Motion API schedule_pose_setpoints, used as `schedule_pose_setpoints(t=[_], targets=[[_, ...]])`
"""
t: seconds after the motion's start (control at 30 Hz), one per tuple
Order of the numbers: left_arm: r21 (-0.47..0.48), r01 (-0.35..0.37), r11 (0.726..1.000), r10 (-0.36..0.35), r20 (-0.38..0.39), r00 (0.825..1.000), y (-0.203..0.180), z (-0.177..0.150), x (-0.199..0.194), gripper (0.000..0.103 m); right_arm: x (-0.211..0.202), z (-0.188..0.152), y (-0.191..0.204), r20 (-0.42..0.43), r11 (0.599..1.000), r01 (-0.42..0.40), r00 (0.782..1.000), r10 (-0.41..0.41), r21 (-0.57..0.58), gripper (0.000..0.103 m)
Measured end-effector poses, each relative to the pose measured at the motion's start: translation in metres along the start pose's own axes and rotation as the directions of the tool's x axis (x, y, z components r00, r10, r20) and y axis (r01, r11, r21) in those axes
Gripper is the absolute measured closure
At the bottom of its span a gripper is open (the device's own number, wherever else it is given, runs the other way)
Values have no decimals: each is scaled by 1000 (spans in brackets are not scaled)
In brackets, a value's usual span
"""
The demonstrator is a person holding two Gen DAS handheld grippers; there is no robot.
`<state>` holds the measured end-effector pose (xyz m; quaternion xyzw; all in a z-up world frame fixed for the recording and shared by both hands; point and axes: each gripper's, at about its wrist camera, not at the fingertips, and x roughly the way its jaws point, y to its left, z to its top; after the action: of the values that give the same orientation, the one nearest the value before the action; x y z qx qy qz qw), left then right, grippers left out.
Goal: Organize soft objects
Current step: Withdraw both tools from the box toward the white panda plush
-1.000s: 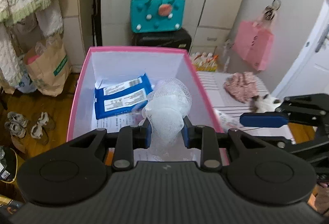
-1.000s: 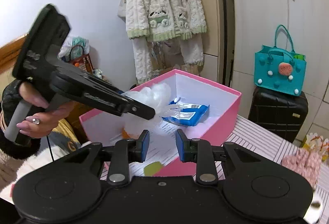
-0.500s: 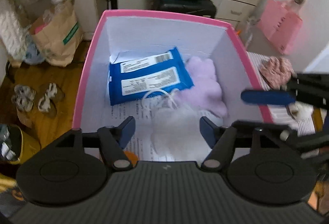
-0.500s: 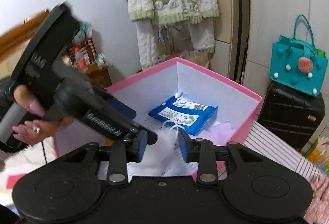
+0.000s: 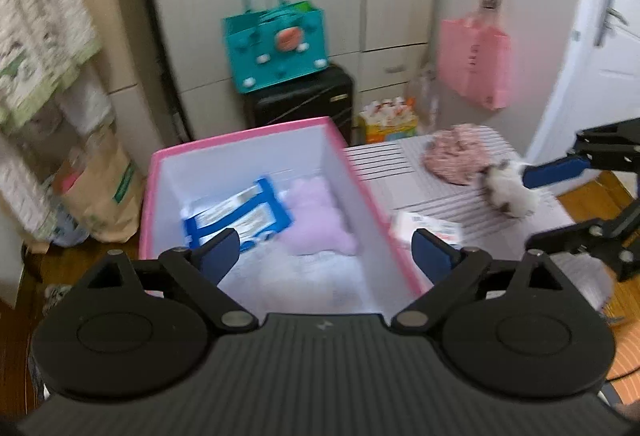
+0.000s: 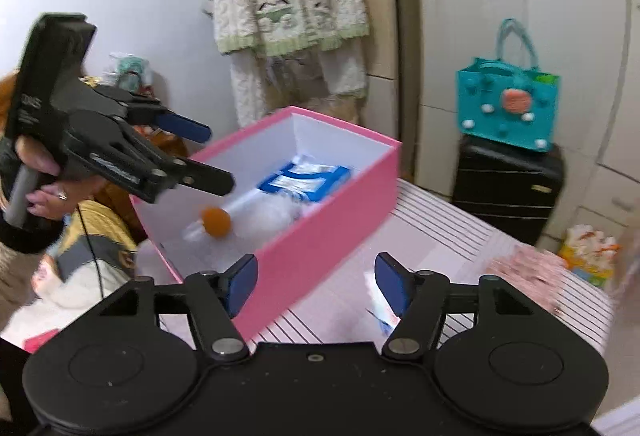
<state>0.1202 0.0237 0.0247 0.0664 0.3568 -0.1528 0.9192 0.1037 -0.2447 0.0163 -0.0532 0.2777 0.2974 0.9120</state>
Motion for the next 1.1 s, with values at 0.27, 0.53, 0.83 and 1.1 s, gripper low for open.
schedule_pose_setpoints(t=[0.27, 0.53, 0.83, 1.1], targets=[[100, 93, 991, -96, 25, 995, -62, 2, 0, 7, -37, -39, -11, 12, 993, 118, 993, -118, -9, 21], [98, 141, 985, -145, 43, 988, -111, -1, 15, 6, -50, -61, -23, 57, 978, 194, 980, -190, -77, 17], [60, 85, 995, -90, 94, 991, -146, -12, 38, 6, -53, -78, -84, 178, 977, 193, 962, -206, 88, 16], [-27, 38, 999, -37, 34, 999, -152, -12, 91, 6, -25, -75, -132, 194, 973, 187, 958, -212, 136, 16]])
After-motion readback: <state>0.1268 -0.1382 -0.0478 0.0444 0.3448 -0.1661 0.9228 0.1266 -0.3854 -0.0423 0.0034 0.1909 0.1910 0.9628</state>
